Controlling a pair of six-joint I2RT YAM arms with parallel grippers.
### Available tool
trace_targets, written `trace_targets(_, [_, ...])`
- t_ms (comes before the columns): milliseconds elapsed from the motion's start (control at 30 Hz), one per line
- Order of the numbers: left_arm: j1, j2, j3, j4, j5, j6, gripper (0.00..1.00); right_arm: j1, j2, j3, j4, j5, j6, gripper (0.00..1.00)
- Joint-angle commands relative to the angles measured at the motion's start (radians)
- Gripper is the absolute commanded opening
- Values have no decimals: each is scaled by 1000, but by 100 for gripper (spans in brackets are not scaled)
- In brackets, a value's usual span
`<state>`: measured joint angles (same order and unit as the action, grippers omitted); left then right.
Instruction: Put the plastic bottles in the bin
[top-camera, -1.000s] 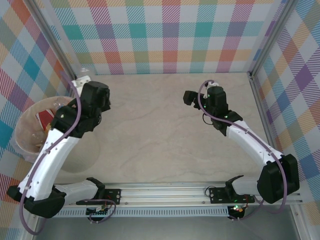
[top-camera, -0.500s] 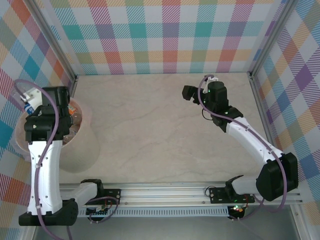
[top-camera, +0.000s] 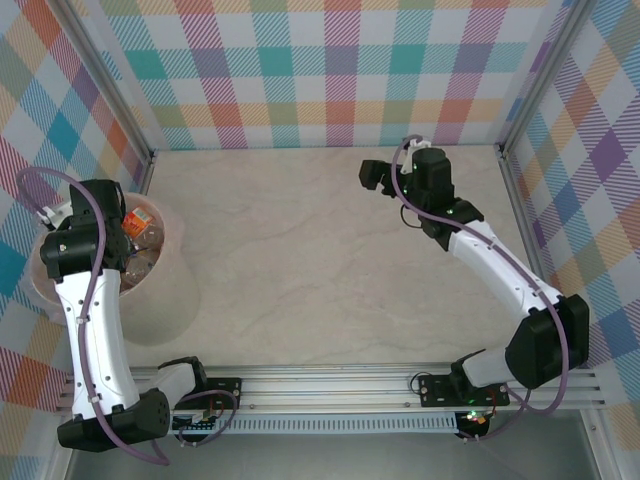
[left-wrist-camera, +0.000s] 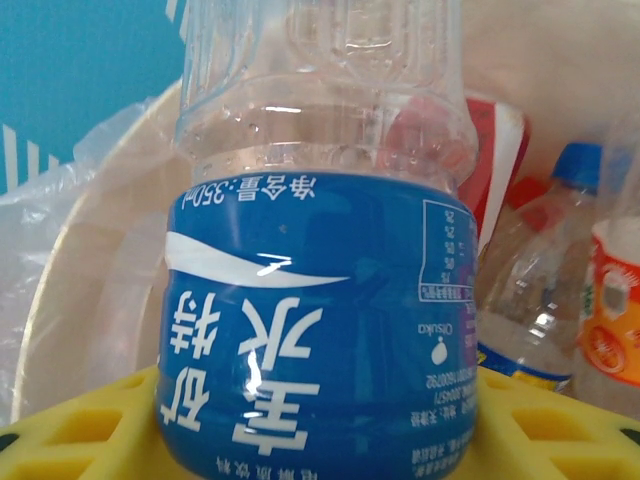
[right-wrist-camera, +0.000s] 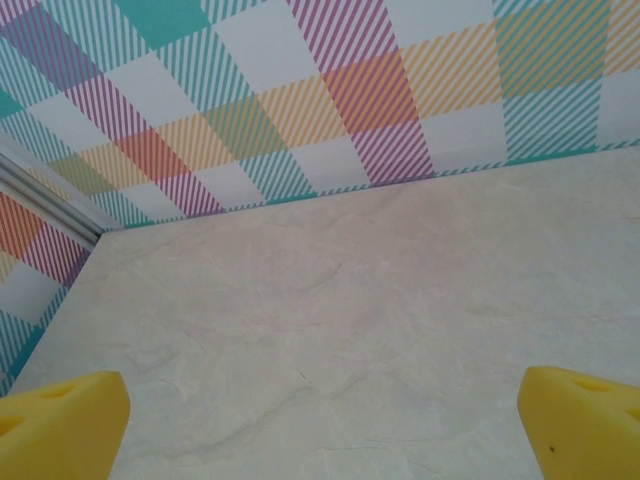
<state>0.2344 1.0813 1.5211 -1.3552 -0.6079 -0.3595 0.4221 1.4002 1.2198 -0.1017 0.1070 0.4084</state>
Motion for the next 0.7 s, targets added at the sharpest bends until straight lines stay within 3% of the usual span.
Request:
trace_targets(0, [20, -3, -22, -85, -40, -51, 62, 3, 18, 55, -19, -32, -21, 100])
trace_targets(100, [26, 10, -19, -109, -67, -70, 74, 3, 26, 81, -42, -35, -33, 100])
trace_targets(467, [26, -76, 72, -80, -17, -42, 94, 3, 5, 51, -44, -1, -26, 100])
trace_targets(567, [25, -95, 75, -41, 41, -30, 99, 3, 2, 48, -44, 2, -25, 100])
trace_targets(667, [26, -127, 71, 33, 177, -4, 100, 3, -9, 38, -39, 10, -24, 100])
